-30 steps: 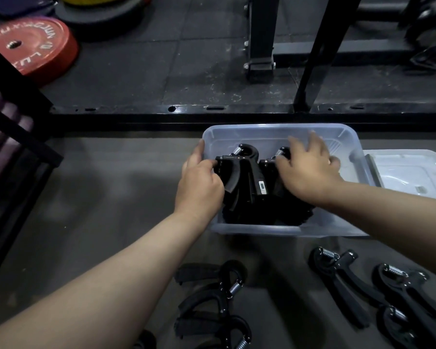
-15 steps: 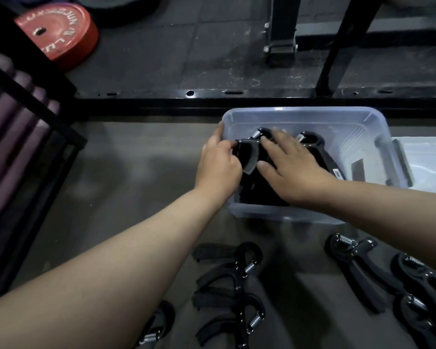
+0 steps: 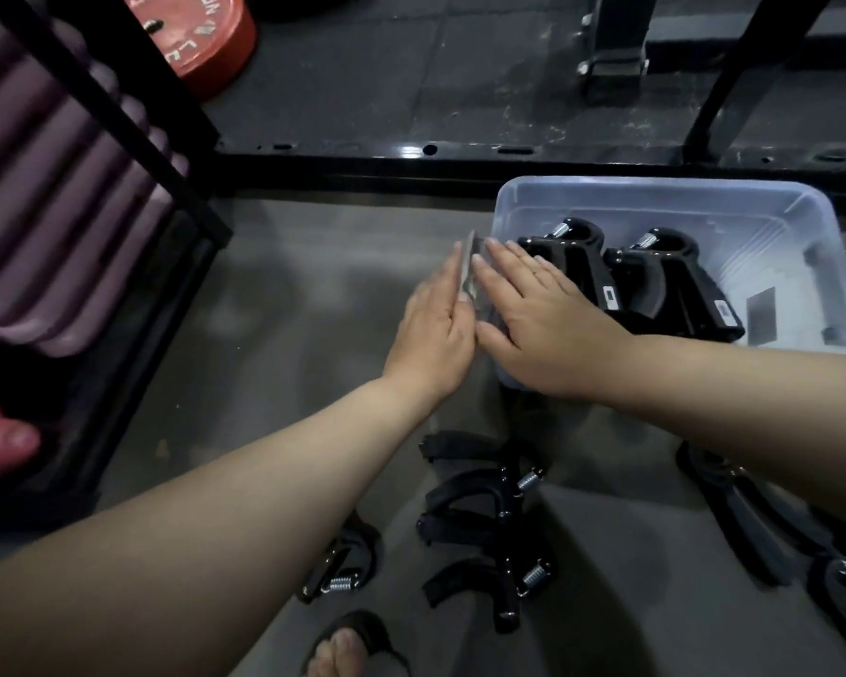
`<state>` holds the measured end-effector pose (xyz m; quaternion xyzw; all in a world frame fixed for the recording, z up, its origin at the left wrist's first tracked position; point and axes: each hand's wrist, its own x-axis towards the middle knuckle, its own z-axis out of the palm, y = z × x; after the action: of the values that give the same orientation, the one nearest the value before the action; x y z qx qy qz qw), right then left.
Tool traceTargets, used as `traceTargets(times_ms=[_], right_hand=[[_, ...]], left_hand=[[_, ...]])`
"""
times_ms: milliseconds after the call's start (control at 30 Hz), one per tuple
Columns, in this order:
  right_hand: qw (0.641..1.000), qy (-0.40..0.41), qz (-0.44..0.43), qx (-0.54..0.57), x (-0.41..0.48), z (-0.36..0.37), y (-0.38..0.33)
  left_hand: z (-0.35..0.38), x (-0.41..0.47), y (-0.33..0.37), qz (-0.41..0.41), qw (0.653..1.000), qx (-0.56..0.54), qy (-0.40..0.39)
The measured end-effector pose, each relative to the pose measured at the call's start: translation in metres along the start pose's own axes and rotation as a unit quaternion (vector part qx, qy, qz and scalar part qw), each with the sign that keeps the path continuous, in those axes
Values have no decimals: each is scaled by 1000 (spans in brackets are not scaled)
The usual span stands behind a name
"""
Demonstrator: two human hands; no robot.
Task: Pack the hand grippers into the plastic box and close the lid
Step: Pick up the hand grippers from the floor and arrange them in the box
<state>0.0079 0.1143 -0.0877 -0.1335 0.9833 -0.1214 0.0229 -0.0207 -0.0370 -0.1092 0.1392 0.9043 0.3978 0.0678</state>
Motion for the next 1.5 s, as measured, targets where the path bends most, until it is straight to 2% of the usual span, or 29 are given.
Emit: traceTargets(times_ms=[100, 200, 400, 500, 633, 867, 1000, 1133, 1233, 1300, 1400, 1433, 1500], right_hand=[[1000, -8, -15, -17, 2, 10, -9], [999, 10, -15, -37, 3, 14, -13], [999, 10, -12, -52, 6, 17, -12], [998, 9, -11, -55, 6, 19, -11], [998, 9, -11, -59, 6, 19, -10], [999, 7, -4, -49, 6, 16, -11], [999, -2, 0, -51, 5, 13, -12], [999, -7, -1, -49, 6, 15, -11], [999, -10, -1, -49, 7, 16, -9], [999, -1, -1, -51, 7, 17, -9], [999, 4, -3, -50, 7, 18, -8], [999, 2, -5, -51, 7, 18, -8], [999, -4, -10, -51, 7, 19, -9]], left_hand=[[-9, -21, -33, -67, 995, 69, -13], [-21, -49, -70, -118, 979, 156, -66], [-57, -121, -129, -294, 900, 272, -173], [-74, -150, -150, -318, 888, 261, -205], [-80, -168, -157, -322, 888, 256, -204], [-70, -187, -148, -245, 866, 337, -278], [-77, -202, -154, -153, 847, 393, -325], [-84, -206, -163, -57, 843, 443, -299], [-86, -203, -165, 53, 823, 486, -290], [-87, -197, -169, 124, 813, 523, -224], [-87, -175, -160, 100, 845, 505, -149], [-87, -164, -149, 62, 868, 474, -132], [-88, -141, -118, -35, 934, 346, -74]])
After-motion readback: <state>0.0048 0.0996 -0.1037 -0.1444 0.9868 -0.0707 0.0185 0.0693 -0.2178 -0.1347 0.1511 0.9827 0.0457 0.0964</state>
